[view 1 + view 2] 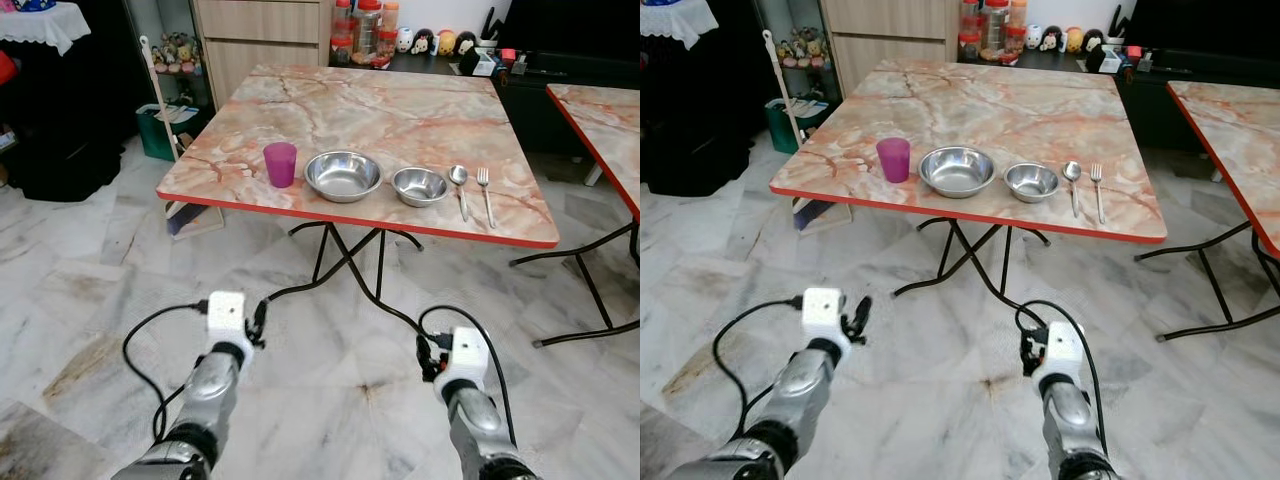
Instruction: Setting the table
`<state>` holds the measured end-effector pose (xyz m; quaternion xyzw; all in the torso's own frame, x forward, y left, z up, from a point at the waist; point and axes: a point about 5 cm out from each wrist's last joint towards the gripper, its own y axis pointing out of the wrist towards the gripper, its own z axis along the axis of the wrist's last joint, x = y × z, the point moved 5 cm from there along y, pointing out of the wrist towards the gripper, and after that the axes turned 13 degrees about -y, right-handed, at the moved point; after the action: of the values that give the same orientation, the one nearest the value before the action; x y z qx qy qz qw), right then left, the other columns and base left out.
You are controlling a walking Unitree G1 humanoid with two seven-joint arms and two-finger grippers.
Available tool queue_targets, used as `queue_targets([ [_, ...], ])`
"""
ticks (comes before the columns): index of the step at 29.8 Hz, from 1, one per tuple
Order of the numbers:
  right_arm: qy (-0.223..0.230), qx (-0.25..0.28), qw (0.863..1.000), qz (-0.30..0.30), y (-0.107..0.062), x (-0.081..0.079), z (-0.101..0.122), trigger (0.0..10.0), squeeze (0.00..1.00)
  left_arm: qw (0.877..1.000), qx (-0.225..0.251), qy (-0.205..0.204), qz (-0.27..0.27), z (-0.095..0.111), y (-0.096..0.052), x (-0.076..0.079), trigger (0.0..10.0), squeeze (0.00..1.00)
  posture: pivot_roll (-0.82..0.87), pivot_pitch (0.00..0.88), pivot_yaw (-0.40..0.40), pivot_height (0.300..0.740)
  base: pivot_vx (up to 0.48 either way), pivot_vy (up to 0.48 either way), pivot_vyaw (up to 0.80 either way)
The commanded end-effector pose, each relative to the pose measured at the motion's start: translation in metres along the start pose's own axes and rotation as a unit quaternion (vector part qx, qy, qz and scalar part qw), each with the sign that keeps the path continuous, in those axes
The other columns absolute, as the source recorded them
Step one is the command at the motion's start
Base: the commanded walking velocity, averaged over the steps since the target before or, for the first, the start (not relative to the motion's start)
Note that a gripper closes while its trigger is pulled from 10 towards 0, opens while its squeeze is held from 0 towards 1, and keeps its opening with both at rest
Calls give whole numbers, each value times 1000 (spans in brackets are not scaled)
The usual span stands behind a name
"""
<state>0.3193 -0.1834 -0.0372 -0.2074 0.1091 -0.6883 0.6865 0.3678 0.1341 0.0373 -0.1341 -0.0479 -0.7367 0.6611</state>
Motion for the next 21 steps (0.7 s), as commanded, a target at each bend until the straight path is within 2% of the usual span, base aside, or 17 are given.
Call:
queue_targets([
  [1, -1, -66, 998, 3, -10, -1, -34, 10000, 0, 1000, 21, -17, 12, 9, 3, -1, 10000, 0, 63, 76, -57, 740, 244, 0, 0],
  [2, -1, -66, 998, 3, -10, -1, -34, 10000, 0, 1000, 21, -17, 12, 9, 3, -1, 10000, 0, 63, 76, -57, 740, 244, 0, 0],
  [3, -1, -83, 997, 2, -14, -1, -43, 10000, 0, 999, 28, -20, 16, 12, 4, -2, 10000, 0, 63, 76, -57, 740, 244, 0, 0],
  [4, -4, -130, 992, -1, -25, 2, -68, 10000, 0, 998, 48, -25, 20, 23, 7, -4, 10000, 0, 74, 75, -58, 740, 244, 0, 0],
  [8, -12, -170, 985, -1, -37, 4, -91, 10000, 0, 997, 74, -18, 14, 37, 10, -5, 10000, 0, 74, 76, -55, 740, 260, 0, 0],
  [16, -6, -188, 982, -13, -44, 9, -101, 10000, 0, 994, 108, -12, 7, 57, 14, -4, 10000, 0, 73, 83, -49, 740, 326, 0, 0],
  [21, -4, -191, 981, -14, -43, 7, -101, 10000, 0, 994, 109, -5, -1, 59, 16, 1, 10000, 0, 72, 85, -45, 740, 340, 0, 0],
])
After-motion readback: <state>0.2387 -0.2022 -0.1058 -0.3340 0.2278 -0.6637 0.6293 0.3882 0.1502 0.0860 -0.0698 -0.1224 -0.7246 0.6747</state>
